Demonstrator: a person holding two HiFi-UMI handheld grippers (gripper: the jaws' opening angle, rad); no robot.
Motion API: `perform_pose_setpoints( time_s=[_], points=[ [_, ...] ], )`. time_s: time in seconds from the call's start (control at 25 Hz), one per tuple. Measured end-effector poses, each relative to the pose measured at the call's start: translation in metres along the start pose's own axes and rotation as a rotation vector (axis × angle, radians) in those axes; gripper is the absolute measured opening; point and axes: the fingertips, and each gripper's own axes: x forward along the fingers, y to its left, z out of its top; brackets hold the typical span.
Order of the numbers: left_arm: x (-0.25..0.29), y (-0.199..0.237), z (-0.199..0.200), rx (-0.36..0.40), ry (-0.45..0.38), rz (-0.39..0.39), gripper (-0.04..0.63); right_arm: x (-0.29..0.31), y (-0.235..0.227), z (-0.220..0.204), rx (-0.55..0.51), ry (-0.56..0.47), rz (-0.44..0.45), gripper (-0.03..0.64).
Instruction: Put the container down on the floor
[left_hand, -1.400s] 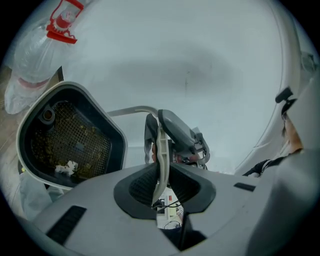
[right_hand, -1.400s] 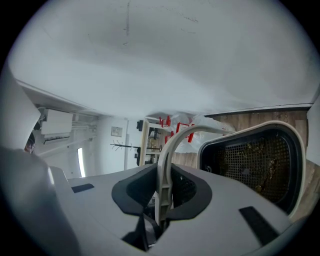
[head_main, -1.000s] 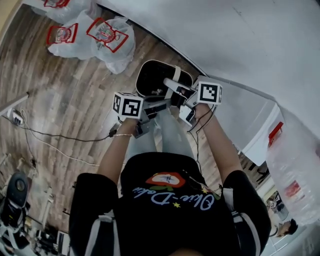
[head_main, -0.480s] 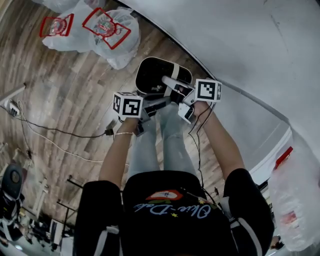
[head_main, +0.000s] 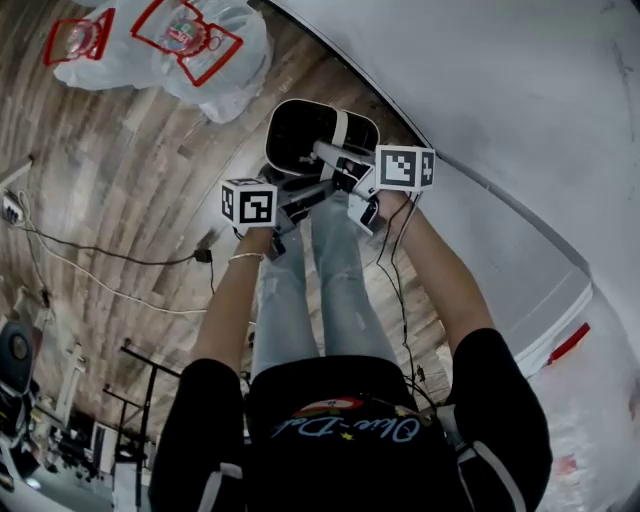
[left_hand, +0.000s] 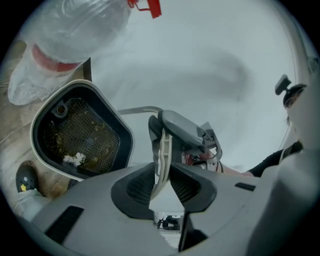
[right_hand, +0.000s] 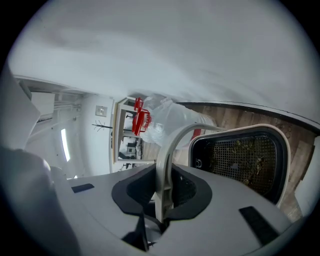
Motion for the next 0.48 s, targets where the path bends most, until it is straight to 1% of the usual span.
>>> perform_pose_setpoints(
  time_s=[0.24,0.4,0.48],
  points=[
    [0.019,0.025,-0.007,0.010,-0.020,0.009,0.083,0.001,-0.033,-0.003,0.000,0.003,-0.030,0.052],
    [0.029,0.049,-0.006,-0.029,-0.008,0.023,0.083,0.010,-0.057,-0.001,-0.002,0.017,-0.052,0.052],
    [0.032,0.063,-0.003,-0.032,0.008,0.046,0.083,0.017,-0.070,0.001,-0.003,0.020,-0.061,0.052]
  ],
)
